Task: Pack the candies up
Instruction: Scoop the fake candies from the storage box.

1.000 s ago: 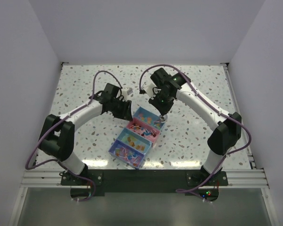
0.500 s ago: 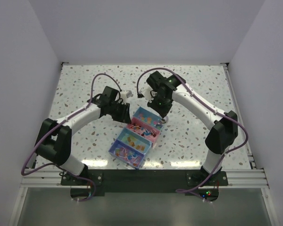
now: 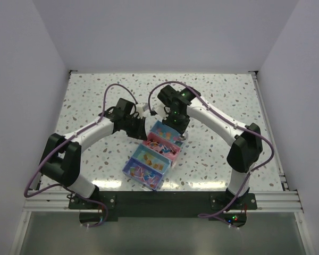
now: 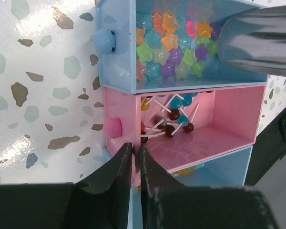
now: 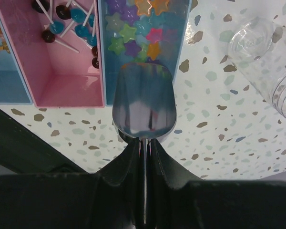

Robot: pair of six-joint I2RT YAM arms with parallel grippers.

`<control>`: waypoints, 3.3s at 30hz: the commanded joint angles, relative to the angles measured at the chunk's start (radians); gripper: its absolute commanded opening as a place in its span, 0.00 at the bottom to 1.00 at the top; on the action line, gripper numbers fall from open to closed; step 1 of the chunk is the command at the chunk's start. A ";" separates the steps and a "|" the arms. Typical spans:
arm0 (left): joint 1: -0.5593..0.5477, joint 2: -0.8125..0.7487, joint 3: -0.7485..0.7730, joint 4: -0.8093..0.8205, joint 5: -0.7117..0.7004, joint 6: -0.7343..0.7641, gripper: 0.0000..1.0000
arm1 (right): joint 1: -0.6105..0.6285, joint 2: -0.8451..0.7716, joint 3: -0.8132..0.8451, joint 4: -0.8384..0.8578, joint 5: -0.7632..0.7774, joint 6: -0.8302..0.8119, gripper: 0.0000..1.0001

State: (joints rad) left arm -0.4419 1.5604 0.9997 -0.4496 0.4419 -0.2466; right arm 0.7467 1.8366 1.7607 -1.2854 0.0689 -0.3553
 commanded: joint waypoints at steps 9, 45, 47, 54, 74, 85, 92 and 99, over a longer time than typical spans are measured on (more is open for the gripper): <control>-0.006 -0.016 -0.027 0.052 -0.019 0.003 0.09 | 0.005 0.119 0.074 -0.055 0.000 0.010 0.00; -0.004 -0.022 -0.038 0.066 -0.003 -0.016 0.00 | 0.002 -0.040 -0.420 0.572 -0.067 0.068 0.00; -0.006 -0.017 -0.033 0.066 0.003 -0.016 0.00 | 0.000 -0.039 -0.425 0.600 -0.089 0.072 0.00; -0.006 -0.007 -0.032 0.091 0.017 -0.014 0.00 | 0.000 -0.016 -0.486 0.708 -0.118 0.078 0.00; -0.006 -0.034 0.019 0.037 -0.005 0.217 0.00 | -0.044 0.020 -0.564 0.923 -0.303 0.059 0.00; -0.006 -0.068 -0.006 0.072 0.012 0.228 0.00 | -0.047 0.038 -0.478 0.948 -0.415 0.157 0.00; -0.004 -0.077 -0.001 0.029 -0.166 0.242 0.00 | -0.082 -0.026 -0.478 0.899 -0.426 0.168 0.00; -0.004 -0.097 -0.022 0.037 -0.189 0.294 0.00 | -0.136 -0.065 -0.526 0.920 -0.468 0.211 0.00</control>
State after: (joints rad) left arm -0.4400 1.5059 0.9836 -0.4412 0.2691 -0.0250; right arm 0.6300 1.8240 1.2484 -0.4328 -0.2932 -0.1905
